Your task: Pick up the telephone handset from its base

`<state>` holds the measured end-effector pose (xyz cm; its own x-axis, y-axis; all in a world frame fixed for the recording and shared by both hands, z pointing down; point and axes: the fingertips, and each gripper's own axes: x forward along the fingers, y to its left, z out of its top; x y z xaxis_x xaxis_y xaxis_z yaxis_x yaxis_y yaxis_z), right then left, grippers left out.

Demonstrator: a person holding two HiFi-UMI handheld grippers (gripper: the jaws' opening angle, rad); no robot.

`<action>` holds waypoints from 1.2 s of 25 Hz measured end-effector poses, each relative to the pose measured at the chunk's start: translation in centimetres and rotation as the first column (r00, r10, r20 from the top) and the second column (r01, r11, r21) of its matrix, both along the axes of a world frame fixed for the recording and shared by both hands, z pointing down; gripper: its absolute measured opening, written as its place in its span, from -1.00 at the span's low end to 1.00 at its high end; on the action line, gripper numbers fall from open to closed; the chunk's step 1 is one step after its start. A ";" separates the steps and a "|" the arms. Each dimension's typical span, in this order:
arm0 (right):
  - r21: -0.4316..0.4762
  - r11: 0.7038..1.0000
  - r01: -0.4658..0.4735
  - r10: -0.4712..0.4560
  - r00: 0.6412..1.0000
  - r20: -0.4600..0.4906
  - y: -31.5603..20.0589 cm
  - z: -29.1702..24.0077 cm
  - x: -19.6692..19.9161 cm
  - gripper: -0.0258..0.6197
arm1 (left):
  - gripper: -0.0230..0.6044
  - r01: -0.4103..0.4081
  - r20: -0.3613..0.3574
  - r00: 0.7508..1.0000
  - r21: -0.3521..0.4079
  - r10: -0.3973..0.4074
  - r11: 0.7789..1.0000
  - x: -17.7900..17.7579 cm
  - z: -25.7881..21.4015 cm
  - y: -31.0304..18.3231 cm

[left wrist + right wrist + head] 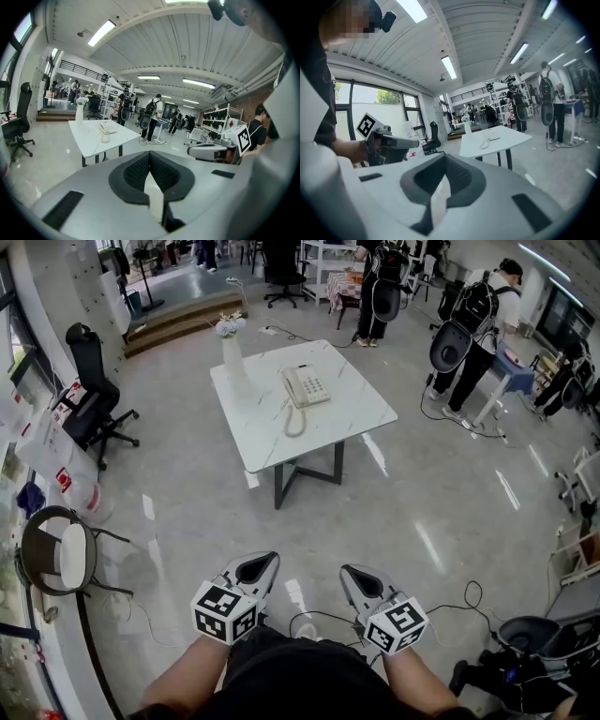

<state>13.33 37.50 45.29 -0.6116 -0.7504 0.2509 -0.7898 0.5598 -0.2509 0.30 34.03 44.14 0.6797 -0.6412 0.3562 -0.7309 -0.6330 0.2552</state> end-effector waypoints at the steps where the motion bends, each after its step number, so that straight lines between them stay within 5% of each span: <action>1: -0.001 1.000 0.003 -0.003 1.000 0.002 0.0 0.1 0.1 -0.92 | -0.92 0.004 0.001 1.000 0.001 -0.004 1.000 0.1 0.0 0.0; 18: -0.029 0.999 0.020 -0.019 0.999 0.031 -0.4 1.4 0.6 -0.92 | -0.92 0.016 0.024 1.000 -0.017 -0.015 1.000 0.5 1.1 0.6; 30: -0.017 1.000 0.006 -0.006 1.000 0.000 -5.8 0.8 -0.6 -0.92 | -0.92 -0.009 -0.003 1.000 -0.005 0.009 1.000 -0.2 0.7 -5.8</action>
<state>12.69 31.68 46.09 -0.6161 -0.7421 0.2640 -0.7864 0.5603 -0.2602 0.05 28.23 44.80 0.6864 -0.6335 0.3572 -0.7245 -0.6380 0.2607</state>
